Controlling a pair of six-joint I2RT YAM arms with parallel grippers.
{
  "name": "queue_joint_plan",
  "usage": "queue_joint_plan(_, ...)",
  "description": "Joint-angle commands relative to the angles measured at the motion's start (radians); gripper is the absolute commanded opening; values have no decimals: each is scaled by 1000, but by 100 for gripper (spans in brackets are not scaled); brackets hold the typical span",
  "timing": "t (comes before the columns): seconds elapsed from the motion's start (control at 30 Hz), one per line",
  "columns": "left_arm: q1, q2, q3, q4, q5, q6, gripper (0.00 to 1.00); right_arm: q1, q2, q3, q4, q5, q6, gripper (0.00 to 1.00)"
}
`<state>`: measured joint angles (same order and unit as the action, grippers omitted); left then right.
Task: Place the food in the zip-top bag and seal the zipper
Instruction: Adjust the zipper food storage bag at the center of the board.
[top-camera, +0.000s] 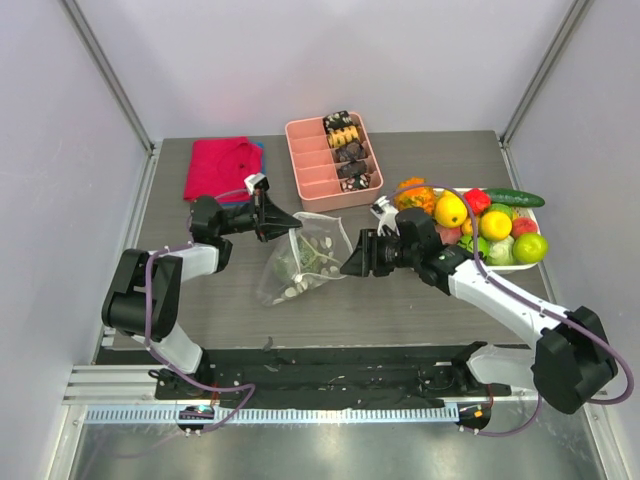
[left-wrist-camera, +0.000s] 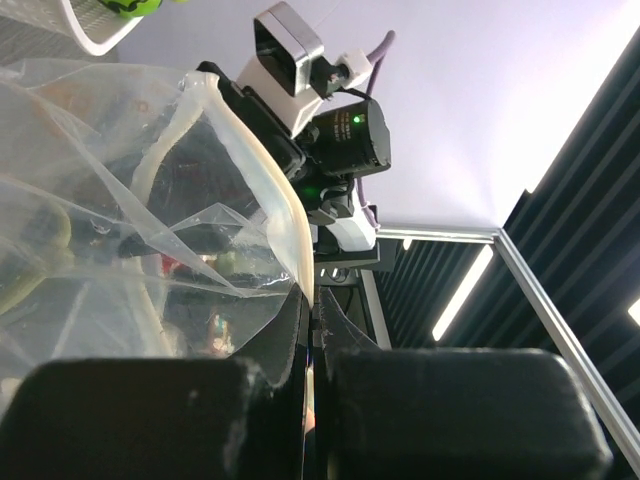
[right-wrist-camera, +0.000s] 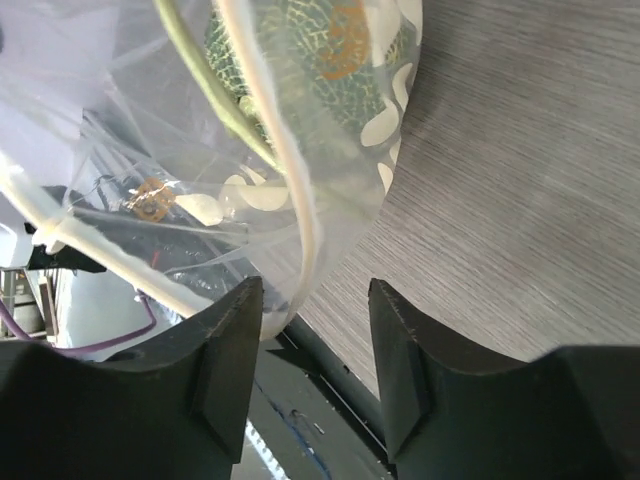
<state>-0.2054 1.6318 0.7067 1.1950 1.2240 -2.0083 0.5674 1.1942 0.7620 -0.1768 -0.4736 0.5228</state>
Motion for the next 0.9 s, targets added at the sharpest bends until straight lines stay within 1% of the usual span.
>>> queue_joint_plan(0.0,0,-18,7,60,6,-133,0,3,11,13,125,0,79,47)
queue_joint_plan(0.07,1,-23,2,57,12,-127,0,3,18,17,134,1,83,43)
queue_joint_plan(0.1,0,-27,-1,52,14,-124,0,5,25,25,138,0,86,24)
queue_joint_plan(0.17,1,-41,-6,32,20,-100,0,5,28,30,146,-14,98,7)
queue_joint_plan(0.2,0,-47,-10,19,31,-84,0,3,24,37,143,-22,98,1)
queue_joint_plan(0.27,0,-79,-12,-35,49,-31,0,0,5,45,135,-45,109,1)
queue_joint_plan(0.33,1,-122,-4,-90,72,17,0,-3,-48,63,126,-68,117,1)
queue_joint_plan(0.37,1,-191,7,-270,78,143,0,-3,-70,82,111,-88,117,1)
queue_joint_plan(0.4,1,-234,52,-451,81,260,0,-1,-93,92,96,-94,114,1)
queue_joint_plan(0.43,0,-280,106,-727,62,493,0,-3,-144,102,82,-100,112,1)
queue_joint_plan(0.47,1,-327,202,-1201,4,789,0,-1,-172,126,45,-105,108,1)
queue_joint_plan(0.5,-9,-346,420,-1819,-200,1320,0,-3,-194,140,21,-114,97,1)
queue_joint_plan(0.53,-82,-337,500,-2000,-298,1453,0,-1,-226,157,-12,-118,80,1)
queue_joint_plan(0.57,-113,-325,573,-2120,-392,1535,0,-1,-232,192,-88,-120,60,1)
queue_joint_plan(0.6,-127,-316,649,-2235,-447,1594,0,-1,-238,203,-116,-132,40,1)
queue_joint_plan(0.67,-131,-337,668,-2259,-535,1583,0,-4,-257,221,-168,-144,3,1)
queue_joint_plan(0.7,-132,-390,663,-2252,-553,1564,0,-3,-258,230,-173,-180,-3,1)
queue_joint_plan(0.77,-141,-449,649,-2240,-589,1539,0,0,-258,276,-197,-189,-46,1)
queue_joint_plan(0.83,-179,-527,602,-2212,-609,1557,0,0,-255,290,-226,-181,-99,1)
queue_joint_plan(0.87,-248,-546,578,-2214,-732,1569,0,0,-257,272,-234,-180,-106,1)
